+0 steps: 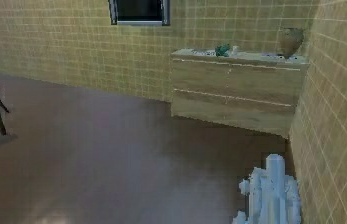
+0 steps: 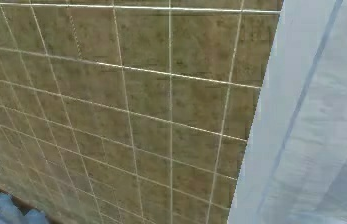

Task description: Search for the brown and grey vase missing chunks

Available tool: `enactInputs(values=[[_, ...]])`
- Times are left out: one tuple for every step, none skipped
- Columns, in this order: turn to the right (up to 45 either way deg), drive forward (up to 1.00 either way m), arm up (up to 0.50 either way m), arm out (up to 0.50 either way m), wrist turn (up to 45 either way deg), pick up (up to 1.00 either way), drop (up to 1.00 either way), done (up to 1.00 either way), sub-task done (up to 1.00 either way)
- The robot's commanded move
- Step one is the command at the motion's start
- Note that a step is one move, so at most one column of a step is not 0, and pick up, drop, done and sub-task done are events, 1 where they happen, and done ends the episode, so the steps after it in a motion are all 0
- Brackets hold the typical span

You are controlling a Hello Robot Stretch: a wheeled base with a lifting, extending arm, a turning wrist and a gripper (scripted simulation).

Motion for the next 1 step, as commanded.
enactInputs(values=[[0.0, 1.00, 0.00, 0.00, 0.0, 0.00, 0.00, 0.00, 0.00]])
